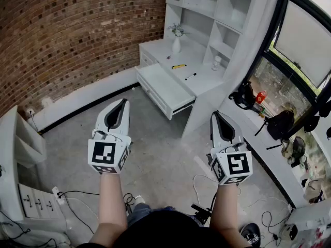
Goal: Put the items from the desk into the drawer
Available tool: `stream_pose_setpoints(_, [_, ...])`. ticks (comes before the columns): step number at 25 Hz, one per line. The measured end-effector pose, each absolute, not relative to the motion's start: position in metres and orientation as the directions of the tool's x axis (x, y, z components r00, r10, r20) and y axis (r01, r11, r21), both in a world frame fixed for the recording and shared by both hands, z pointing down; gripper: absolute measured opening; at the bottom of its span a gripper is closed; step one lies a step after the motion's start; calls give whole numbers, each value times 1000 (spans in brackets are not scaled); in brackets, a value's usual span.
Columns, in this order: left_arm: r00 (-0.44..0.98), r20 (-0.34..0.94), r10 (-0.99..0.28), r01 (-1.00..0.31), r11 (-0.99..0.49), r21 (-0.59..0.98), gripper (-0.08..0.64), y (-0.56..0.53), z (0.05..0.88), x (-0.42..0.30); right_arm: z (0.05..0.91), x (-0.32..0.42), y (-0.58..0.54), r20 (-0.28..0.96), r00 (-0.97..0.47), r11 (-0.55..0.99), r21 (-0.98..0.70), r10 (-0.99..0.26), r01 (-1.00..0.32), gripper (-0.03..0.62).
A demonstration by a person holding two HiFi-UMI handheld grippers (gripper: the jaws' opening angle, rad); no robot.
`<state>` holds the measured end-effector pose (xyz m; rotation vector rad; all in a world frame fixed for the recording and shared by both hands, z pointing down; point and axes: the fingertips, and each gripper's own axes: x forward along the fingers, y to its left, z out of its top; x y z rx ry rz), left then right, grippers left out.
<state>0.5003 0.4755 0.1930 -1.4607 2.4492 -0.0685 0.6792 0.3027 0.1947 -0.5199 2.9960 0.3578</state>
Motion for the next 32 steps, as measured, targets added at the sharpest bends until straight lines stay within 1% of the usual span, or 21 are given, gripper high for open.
stream_pose_setpoints(7, [-473, -222, -853, -839, 513, -184, 3, 469, 191, 524, 195, 703, 291, -118, -940, 918, 207, -320, -339, 6])
stream_pose_setpoints(12, [-489, -214, -845, -829, 527, -186, 3, 464, 198, 534, 203, 710, 284, -123, -960, 955, 132, -250, -266, 13])
stream_pose_setpoints(13, [-490, -214, -845, -829, 528, -185, 3, 464, 198, 534, 203, 709, 283, -124, -963, 960, 115, -241, -255, 61])
stream_pose_setpoints(14, [-490, -215, -845, -829, 528, -183, 3, 464, 198, 533, 204, 705, 281, -122, -964, 963, 101, -237, -249, 186])
stream_pose_setpoints(15, [-492, -216, -843, -829, 530, -180, 3, 465, 198, 530, 204, 700, 279, -120, -963, 963, 89, -242, -253, 299])
stream_pose_setpoints(16, [-496, -217, -840, -827, 534, -175, 3, 466, 198, 526, 205, 696, 277, -120, -960, 961, 84, -253, -264, 396])
stream_pose_setpoints(17, [-502, -219, -837, -825, 539, -169, 3, 468, 199, 521, 206, 691, 275, -123, -956, 957, 84, -267, -278, 473])
stream_pose_setpoints(18, [-508, -221, -832, -822, 545, -164, 3, 470, 199, 515, 207, 687, 273, -125, -952, 953, 85, -279, -291, 502])
stream_pose_setpoints(21, [-518, -225, -825, -816, 555, -159, 5, 467, 202, 497, 213, 676, 263, -114, -946, 947, 74, -302, -311, 494])
stream_pose_setpoints(26, [-519, -223, -825, -820, 554, -144, 5, 450, 211, 452, 220, 647, 237, -111, -934, 937, 48, -340, -347, 462])
stream_pose_setpoints(32, [-516, -222, -827, -825, 550, -129, 5, 420, 215, 379, 219, 576, 207, -112, -933, 935, 56, -343, -350, 438])
